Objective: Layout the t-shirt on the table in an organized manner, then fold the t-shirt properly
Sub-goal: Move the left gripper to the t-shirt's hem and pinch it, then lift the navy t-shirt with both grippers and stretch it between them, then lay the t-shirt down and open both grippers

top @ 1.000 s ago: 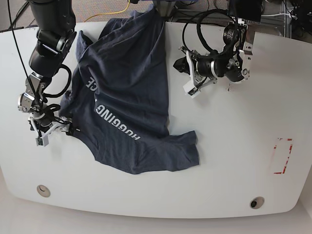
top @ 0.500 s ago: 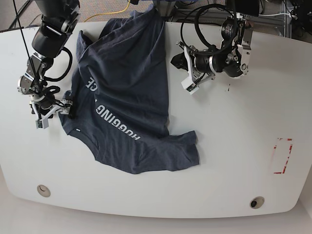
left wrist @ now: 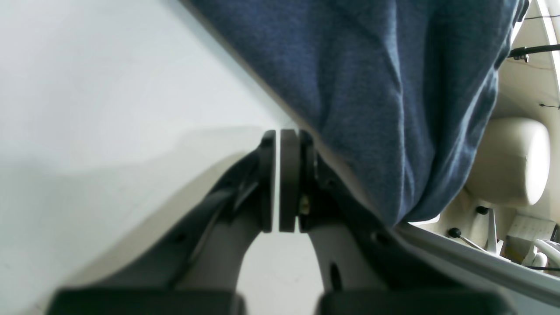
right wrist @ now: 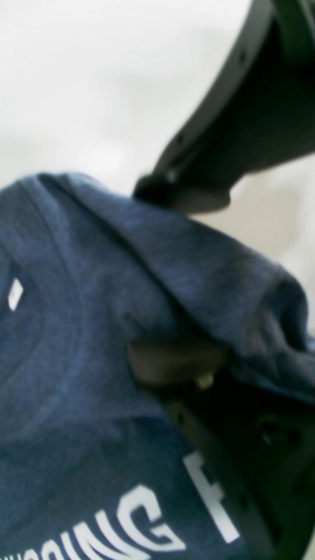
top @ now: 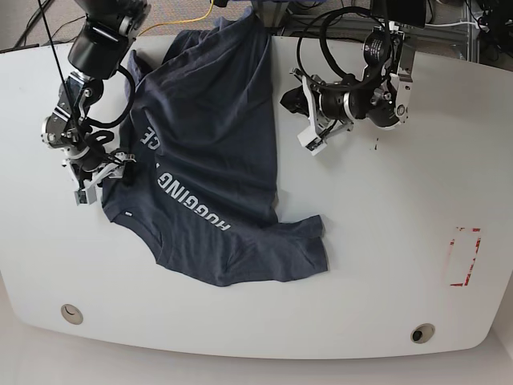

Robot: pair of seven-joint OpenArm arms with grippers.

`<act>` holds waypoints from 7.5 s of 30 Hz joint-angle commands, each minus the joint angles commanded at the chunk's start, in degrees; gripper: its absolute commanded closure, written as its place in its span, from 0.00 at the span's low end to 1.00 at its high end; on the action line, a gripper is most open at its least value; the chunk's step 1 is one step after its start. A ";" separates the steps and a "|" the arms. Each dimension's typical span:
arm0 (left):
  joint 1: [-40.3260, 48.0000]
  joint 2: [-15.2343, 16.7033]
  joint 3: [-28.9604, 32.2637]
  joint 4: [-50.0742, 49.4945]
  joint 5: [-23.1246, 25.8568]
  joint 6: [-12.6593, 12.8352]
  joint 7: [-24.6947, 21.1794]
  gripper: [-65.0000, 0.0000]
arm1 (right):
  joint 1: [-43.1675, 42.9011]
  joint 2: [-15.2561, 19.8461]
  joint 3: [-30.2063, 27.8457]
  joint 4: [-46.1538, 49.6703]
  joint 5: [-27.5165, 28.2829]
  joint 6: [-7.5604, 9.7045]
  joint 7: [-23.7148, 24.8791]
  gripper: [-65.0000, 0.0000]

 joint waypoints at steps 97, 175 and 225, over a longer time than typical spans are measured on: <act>-15.03 -16.26 3.43 -6.33 -0.26 -0.35 2.73 1.00 | 2.37 -7.74 -0.09 27.69 -0.18 0.00 -14.86 0.94; -30.24 -17.23 -14.24 14.15 -0.35 -6.55 13.23 0.97 | 6.86 1.58 -9.67 48.44 0.00 0.00 -20.57 0.94; 6.59 -15.21 -26.81 17.58 -0.26 -6.55 13.23 0.63 | -29.01 -3.16 2.11 48.35 0.00 0.00 -20.48 0.23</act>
